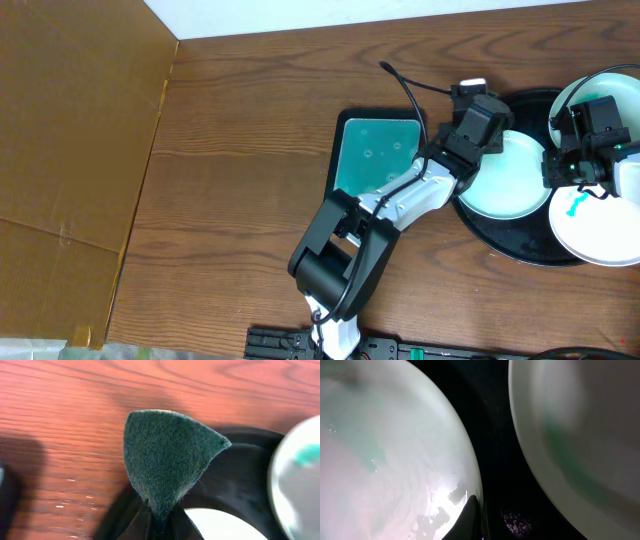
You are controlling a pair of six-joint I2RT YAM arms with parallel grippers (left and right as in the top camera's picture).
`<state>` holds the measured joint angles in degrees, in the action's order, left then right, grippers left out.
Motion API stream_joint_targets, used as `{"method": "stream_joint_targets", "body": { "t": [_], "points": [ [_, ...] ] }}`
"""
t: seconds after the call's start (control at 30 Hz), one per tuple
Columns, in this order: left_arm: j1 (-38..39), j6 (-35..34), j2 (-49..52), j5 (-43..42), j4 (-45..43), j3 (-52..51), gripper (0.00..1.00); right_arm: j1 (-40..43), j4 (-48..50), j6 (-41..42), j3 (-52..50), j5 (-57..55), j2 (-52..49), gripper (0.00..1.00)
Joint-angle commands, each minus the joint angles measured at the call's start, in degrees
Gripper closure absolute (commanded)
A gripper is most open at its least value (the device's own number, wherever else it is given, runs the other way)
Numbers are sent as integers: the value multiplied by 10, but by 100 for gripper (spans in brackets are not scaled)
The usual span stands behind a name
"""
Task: Clean dirty plates on tray and stack at the side
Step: 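Scrub the plate with the sponge while the right gripper holds it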
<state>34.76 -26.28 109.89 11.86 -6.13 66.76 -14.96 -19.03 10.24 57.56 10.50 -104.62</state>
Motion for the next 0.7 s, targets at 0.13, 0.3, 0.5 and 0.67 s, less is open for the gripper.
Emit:
{"method": "stream_joint_targets", "body": {
  "t": [0.13,0.3,0.5,0.67],
  "points": [
    [0,5,-82,-119,71,-3,93,-1,3,-11,-3,-12,-6,99],
    [0,5,-67,-138,158,-4,93,-1,4,-11,-3,-12,-6,99],
    [0,-30,-7,-138,162,-26,93,-1,5,-11,-3,-12,-6,99],
    [0,-29,13,-68,160,-26,93,-1,4,-11,-3,-12,-6,99]
  ]
}}
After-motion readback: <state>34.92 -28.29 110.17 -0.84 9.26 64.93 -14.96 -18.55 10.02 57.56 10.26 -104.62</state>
